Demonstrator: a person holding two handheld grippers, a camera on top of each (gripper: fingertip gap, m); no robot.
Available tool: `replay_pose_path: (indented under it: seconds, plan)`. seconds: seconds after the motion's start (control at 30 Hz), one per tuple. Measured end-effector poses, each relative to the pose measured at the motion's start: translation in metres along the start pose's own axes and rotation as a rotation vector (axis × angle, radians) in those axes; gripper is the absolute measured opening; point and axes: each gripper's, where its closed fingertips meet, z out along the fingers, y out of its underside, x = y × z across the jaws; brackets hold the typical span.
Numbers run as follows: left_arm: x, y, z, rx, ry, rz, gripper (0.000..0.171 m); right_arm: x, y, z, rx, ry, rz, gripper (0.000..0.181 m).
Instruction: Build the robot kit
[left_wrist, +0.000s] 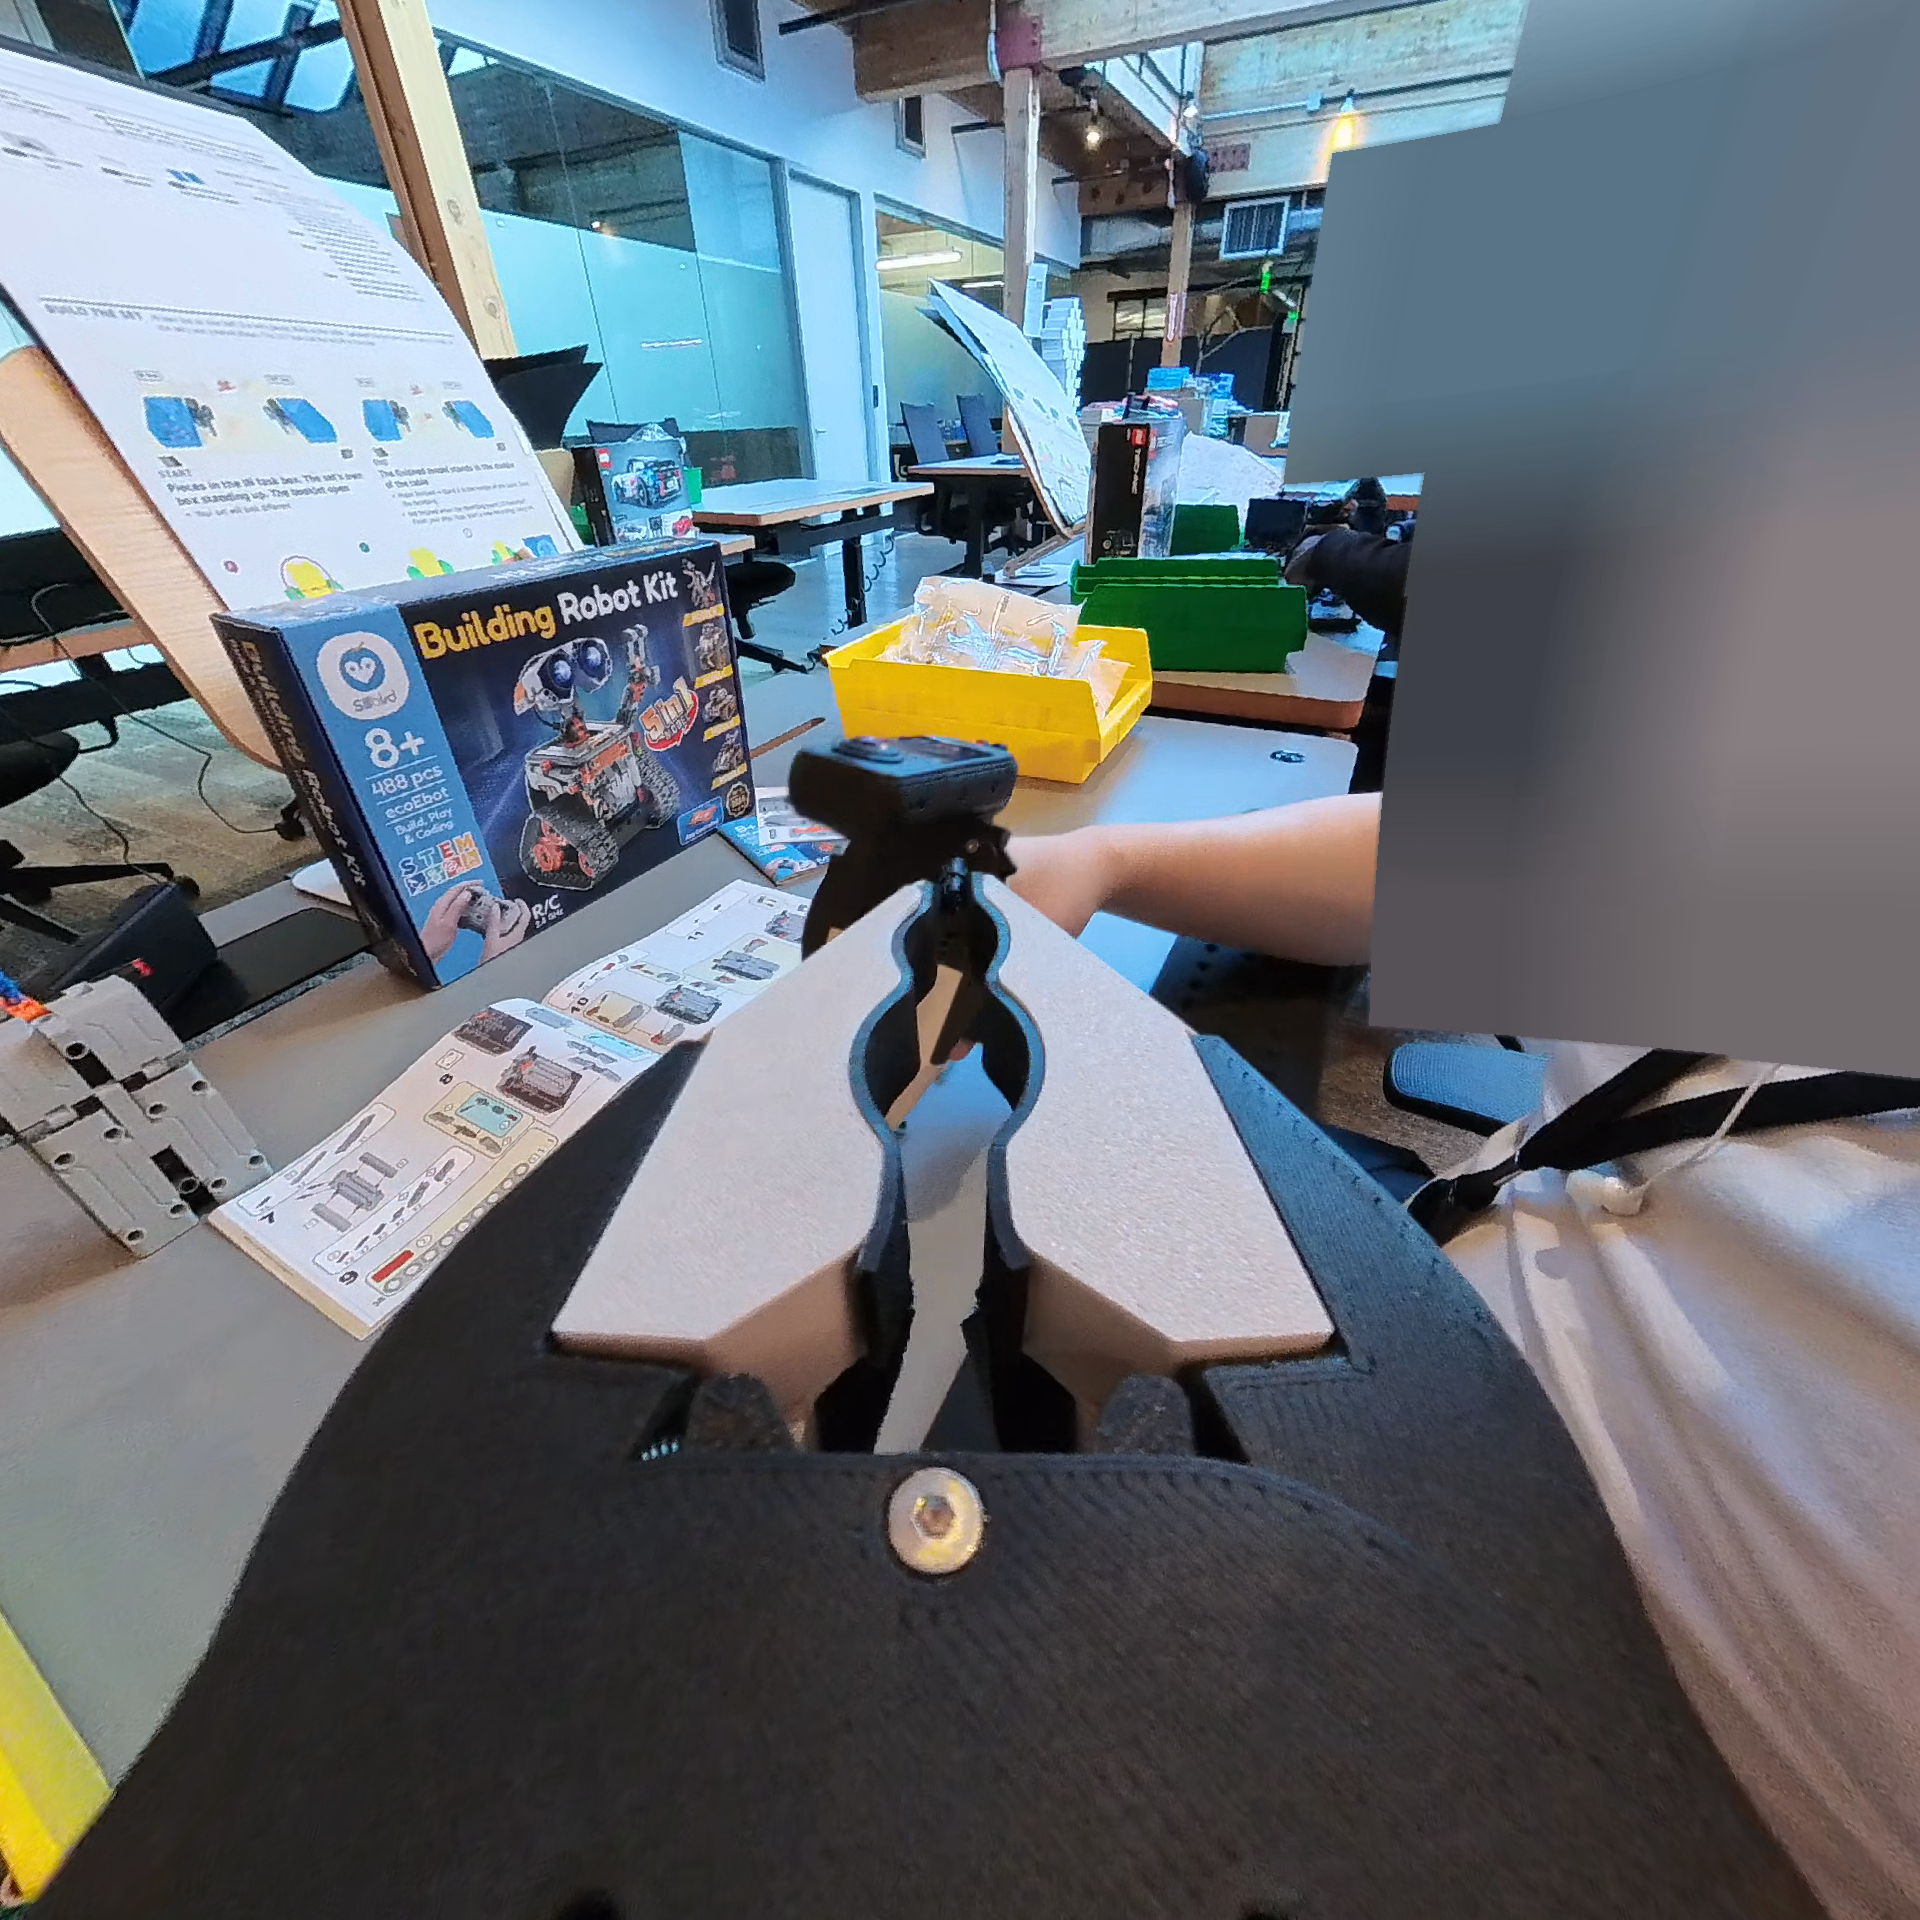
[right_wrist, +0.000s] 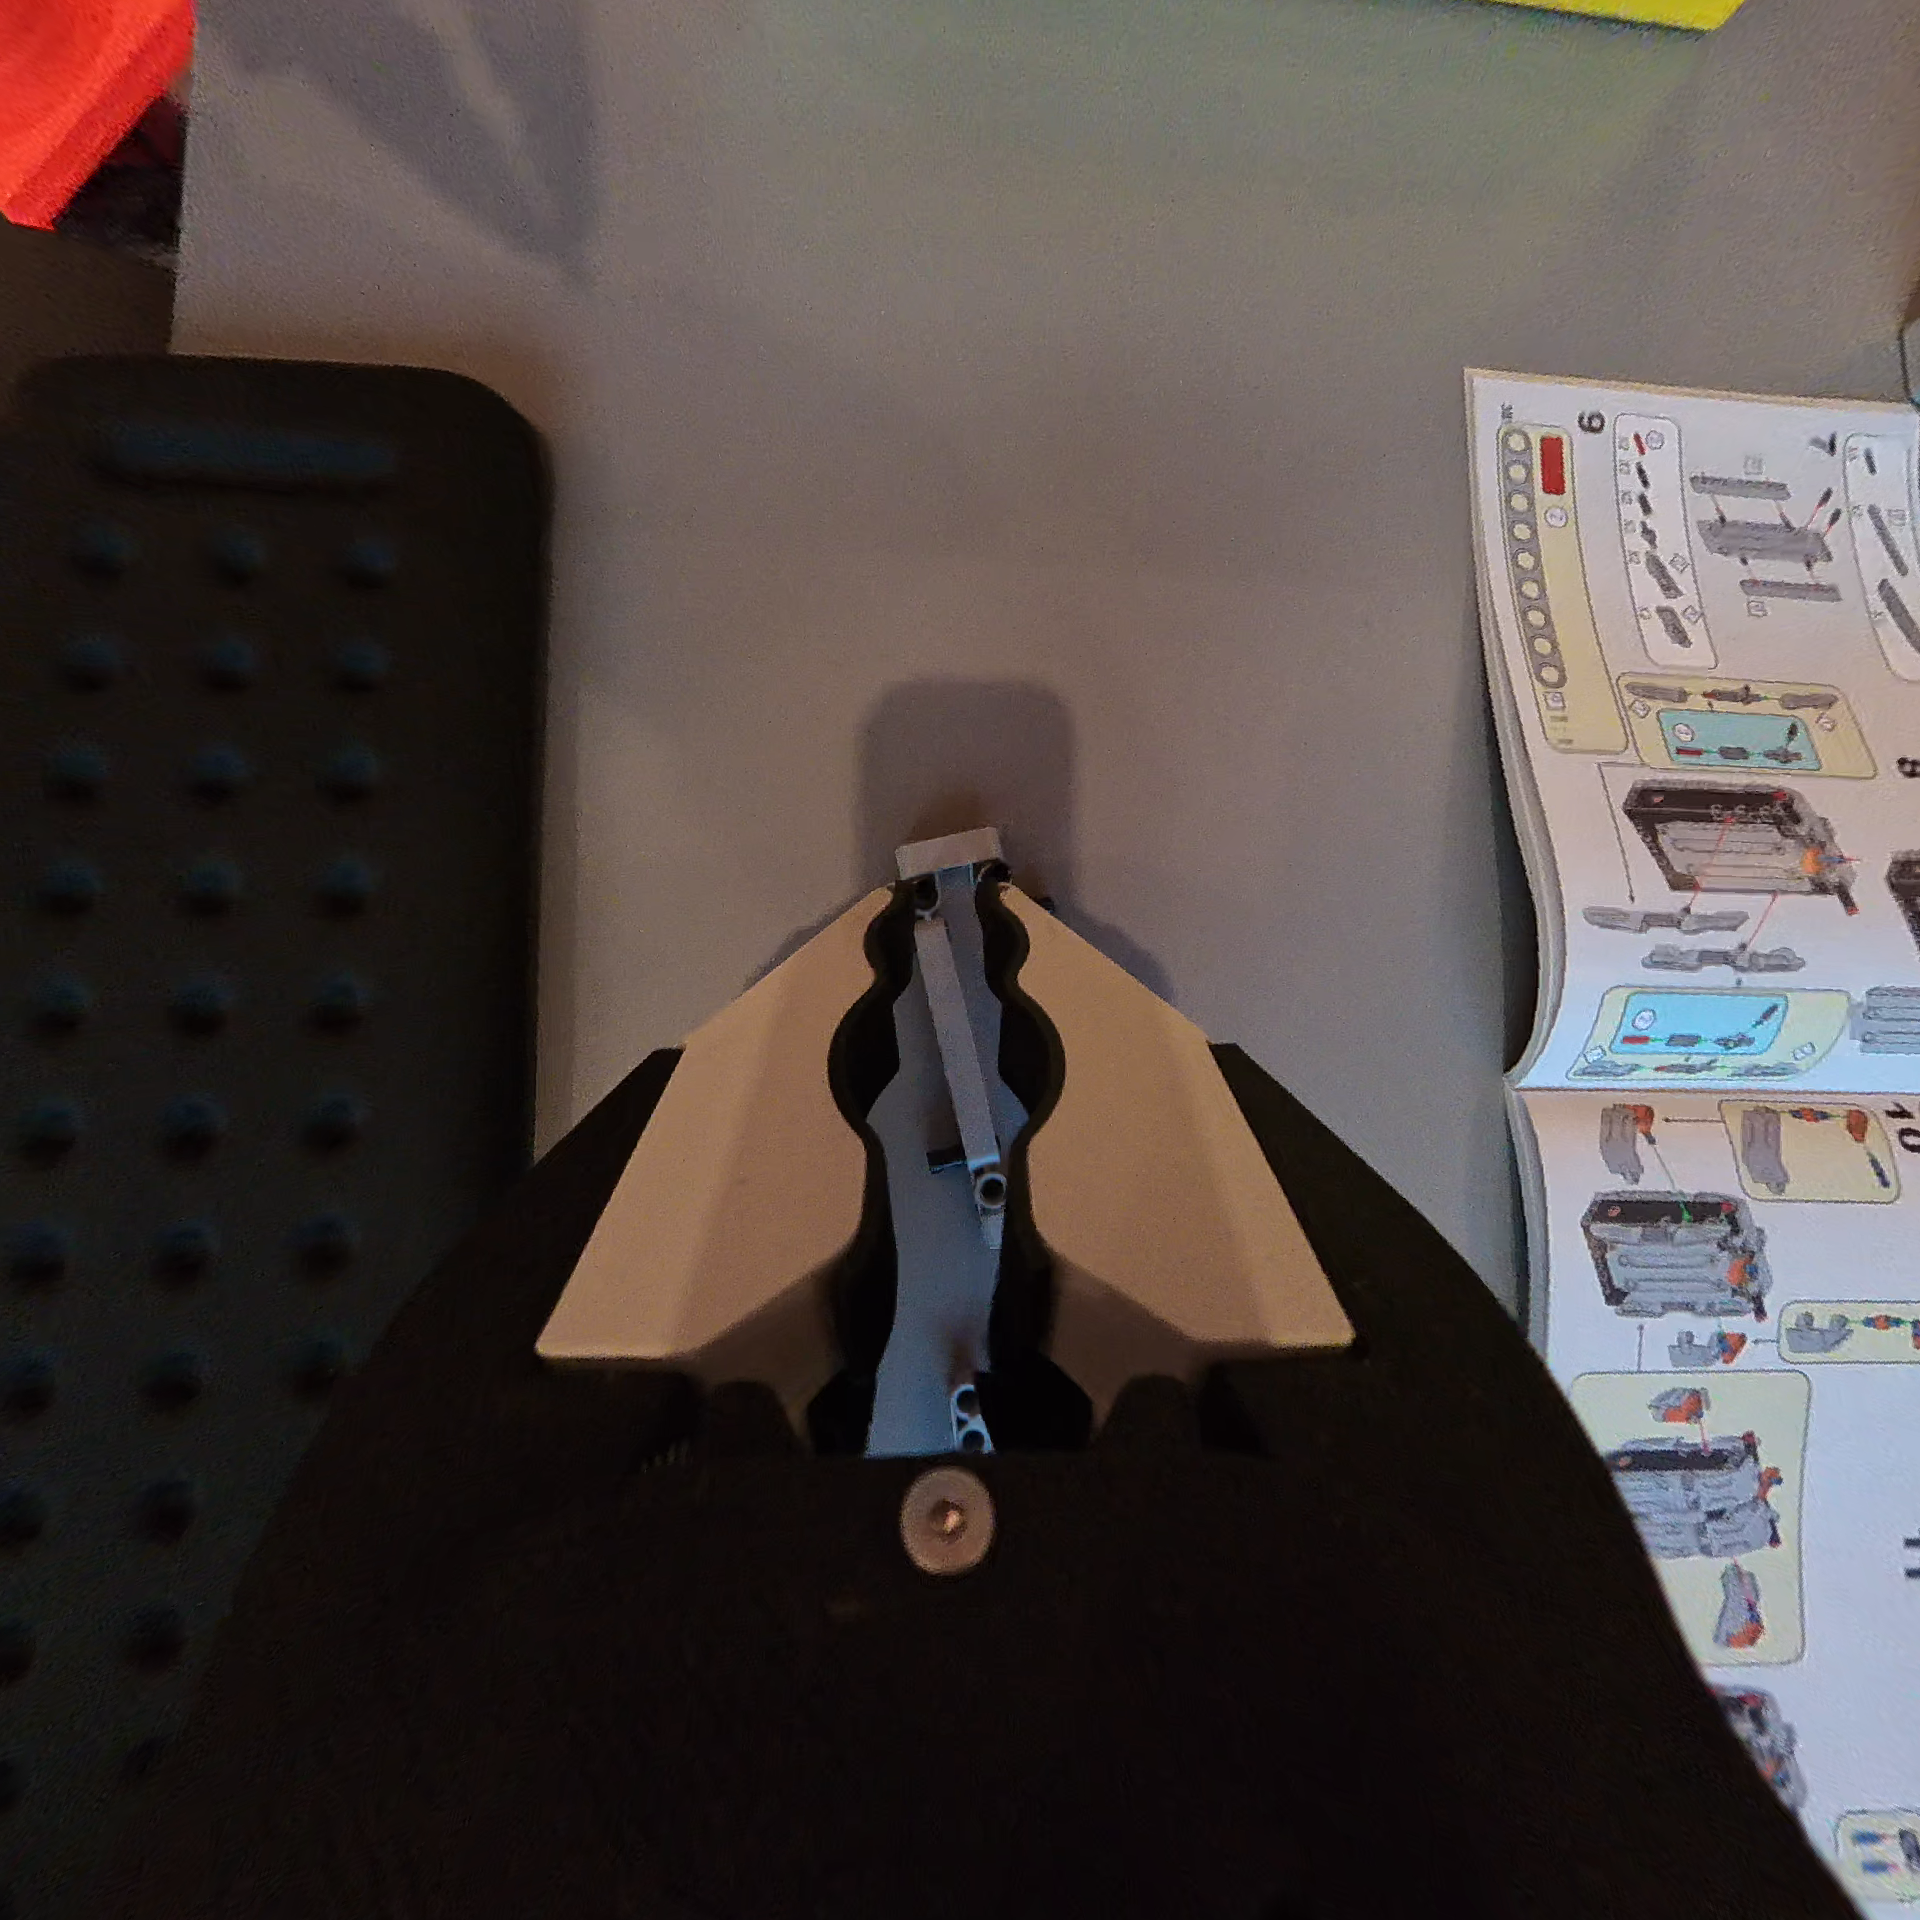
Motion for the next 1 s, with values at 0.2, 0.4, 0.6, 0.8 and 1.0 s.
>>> replay_pose_path:
  seconds: [0.2,0.4,0.6,0.8,1.0]
  plan:
    - [0.004,0.002,-0.005,0.005,0.001,0.002,0.001,-0.005,0.009,0.015,-0.105,-0.040,0.032,0.013]
    - [0.001,0.006,-0.007,0.001,0.000,-0.010,0.001,-0.016,-0.010,0.010,0.025,-0.181,0.074,0.004]
    - [0.001,0.007,-0.006,0.009,0.008,-0.020,0.002,-0.002,-0.076,-0.036,0.557,-0.593,0.421,0.003]
    - [0.000,0.009,-0.006,0.003,0.005,-0.024,0.002,0.015,-0.069,-0.022,0.551,-0.635,0.579,0.003]
    - [-0.001,0.011,-0.007,0.004,-0.002,-0.033,0.001,-0.018,-0.080,-0.020,0.412,-1.030,0.900,0.003]
